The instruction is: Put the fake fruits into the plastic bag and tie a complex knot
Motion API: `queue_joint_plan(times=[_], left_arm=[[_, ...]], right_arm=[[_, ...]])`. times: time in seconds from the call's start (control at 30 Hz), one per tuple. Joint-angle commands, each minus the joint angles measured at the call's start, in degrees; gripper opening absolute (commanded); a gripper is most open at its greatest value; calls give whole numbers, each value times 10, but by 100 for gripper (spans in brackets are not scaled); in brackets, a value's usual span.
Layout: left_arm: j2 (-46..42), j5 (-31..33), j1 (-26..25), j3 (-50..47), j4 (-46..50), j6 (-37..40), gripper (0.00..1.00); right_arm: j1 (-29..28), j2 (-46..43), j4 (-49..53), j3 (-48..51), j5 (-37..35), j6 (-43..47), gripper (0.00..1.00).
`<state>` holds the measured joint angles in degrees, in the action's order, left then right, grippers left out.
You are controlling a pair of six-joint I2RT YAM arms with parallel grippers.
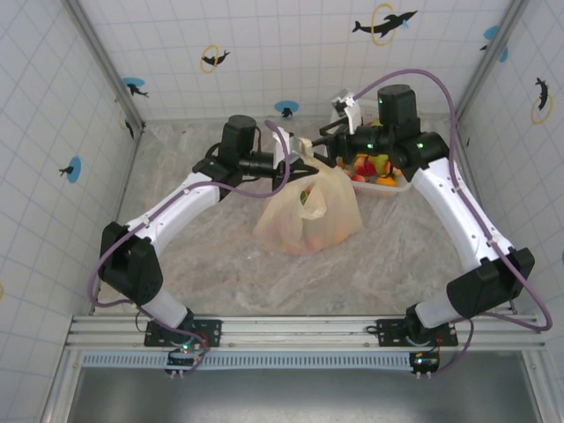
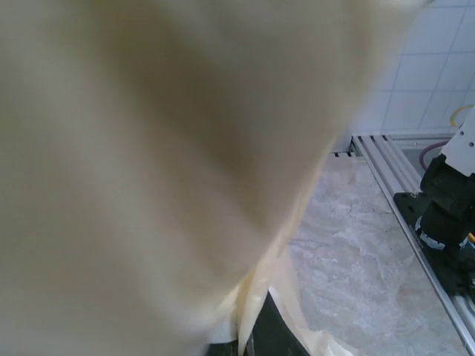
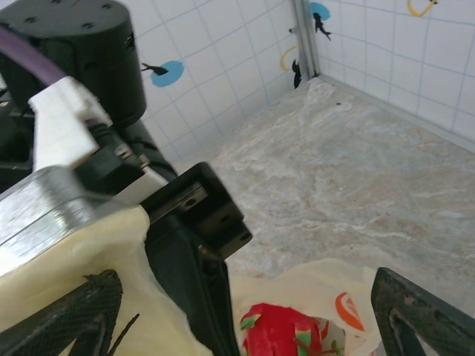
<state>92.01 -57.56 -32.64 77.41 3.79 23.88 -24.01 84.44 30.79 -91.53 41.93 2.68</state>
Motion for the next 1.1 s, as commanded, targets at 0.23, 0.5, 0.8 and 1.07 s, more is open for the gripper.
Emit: queue_joint_plan(times=[0.23, 0.5, 0.8, 1.07], left_arm=[[-18, 3, -5, 2, -1, 11, 0], [-20, 3, -5, 3, -1, 8, 0], [-22, 3, -5, 0, -1, 8, 0], [-25, 5, -5, -2, -1, 9, 0]], right_arm=[[-18, -14, 102, 6, -23, 83, 96], [-29, -13, 124, 18, -57, 117, 100], [-40, -2, 141, 12, -98, 126, 100], [-36, -60, 75, 61, -98, 148, 100]])
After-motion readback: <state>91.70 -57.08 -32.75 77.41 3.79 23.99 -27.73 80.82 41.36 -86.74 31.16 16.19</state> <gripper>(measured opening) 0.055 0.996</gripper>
